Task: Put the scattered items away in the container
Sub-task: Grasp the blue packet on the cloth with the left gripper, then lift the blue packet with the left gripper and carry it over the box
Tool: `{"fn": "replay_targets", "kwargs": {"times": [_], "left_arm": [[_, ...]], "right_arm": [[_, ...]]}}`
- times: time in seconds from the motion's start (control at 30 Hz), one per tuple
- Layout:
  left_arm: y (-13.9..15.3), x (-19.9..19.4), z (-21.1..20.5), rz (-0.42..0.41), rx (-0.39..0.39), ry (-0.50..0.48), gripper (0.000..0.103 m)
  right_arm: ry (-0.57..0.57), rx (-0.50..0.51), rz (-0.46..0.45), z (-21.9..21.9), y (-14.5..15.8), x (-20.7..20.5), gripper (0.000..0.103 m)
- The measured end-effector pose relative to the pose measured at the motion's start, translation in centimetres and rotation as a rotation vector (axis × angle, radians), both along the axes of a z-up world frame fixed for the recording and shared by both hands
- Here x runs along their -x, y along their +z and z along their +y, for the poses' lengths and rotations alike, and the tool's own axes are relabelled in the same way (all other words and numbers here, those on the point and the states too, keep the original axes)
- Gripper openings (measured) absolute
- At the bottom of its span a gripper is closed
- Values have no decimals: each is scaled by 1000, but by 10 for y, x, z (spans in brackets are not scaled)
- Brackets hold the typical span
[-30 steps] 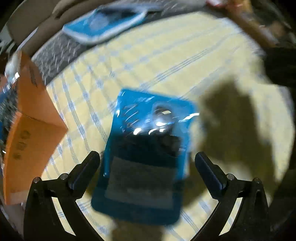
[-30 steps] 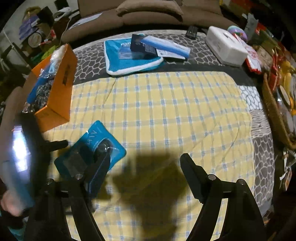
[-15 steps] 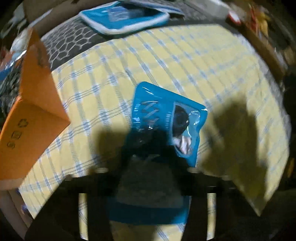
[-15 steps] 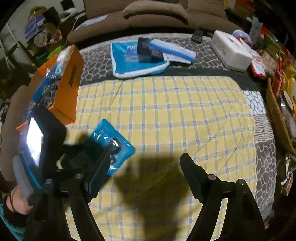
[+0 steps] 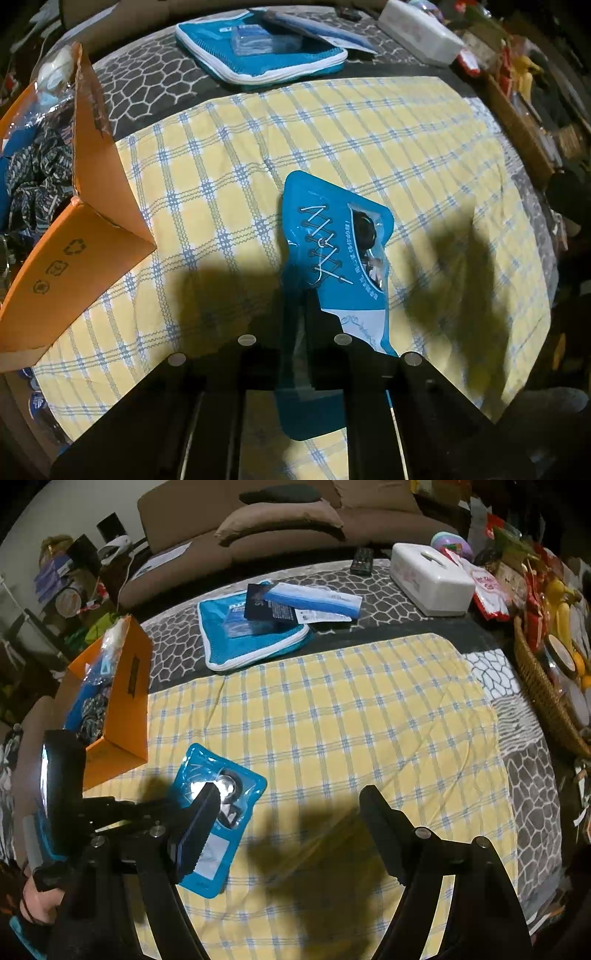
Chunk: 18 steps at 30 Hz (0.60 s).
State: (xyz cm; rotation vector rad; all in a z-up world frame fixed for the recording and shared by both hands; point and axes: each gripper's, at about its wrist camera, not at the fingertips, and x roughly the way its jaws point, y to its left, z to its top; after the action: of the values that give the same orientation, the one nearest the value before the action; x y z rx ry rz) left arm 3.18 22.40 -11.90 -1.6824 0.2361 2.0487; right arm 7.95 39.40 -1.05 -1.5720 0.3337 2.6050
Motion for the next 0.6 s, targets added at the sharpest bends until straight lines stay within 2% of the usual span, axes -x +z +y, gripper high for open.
{"fn": "replay_targets", "kwargs": {"times": [0.07,0.13,0.2,0.23,0.27,0.3,0.37,0.47,0.57,0.6], "left_arm": [[0,-2,2,-1,14,4,18],[-5,-2,5,-7,40,5,31],[-10,-4,8,-22,56,0,52],[-12,-5,9,-28,60,-5,56],[-13,-6,11,-30,63,-9,64],[-15,-6,13,-32,68,-7,78],[-14,-7,12,-30,67,3,92],[-6,-9,11,-6,7,-1,94],[2,-18,19,57,33,-44,103],[2,-20,21,65,39,-55,103]], "right_arm": [[2,-2,8,-1,2,-1,79],[6,-11,12,-2,3,-1,79],[4,-13,10,-1,3,-1,79],[2,-12,9,-1,2,-1,79],[-1,-10,8,0,2,0,79],[-6,-7,8,1,2,0,79],[-12,-4,14,1,3,0,79],[-13,-8,20,1,5,-1,79],[-17,-11,13,3,3,-2,79],[-19,-11,14,4,3,-2,79]]}}
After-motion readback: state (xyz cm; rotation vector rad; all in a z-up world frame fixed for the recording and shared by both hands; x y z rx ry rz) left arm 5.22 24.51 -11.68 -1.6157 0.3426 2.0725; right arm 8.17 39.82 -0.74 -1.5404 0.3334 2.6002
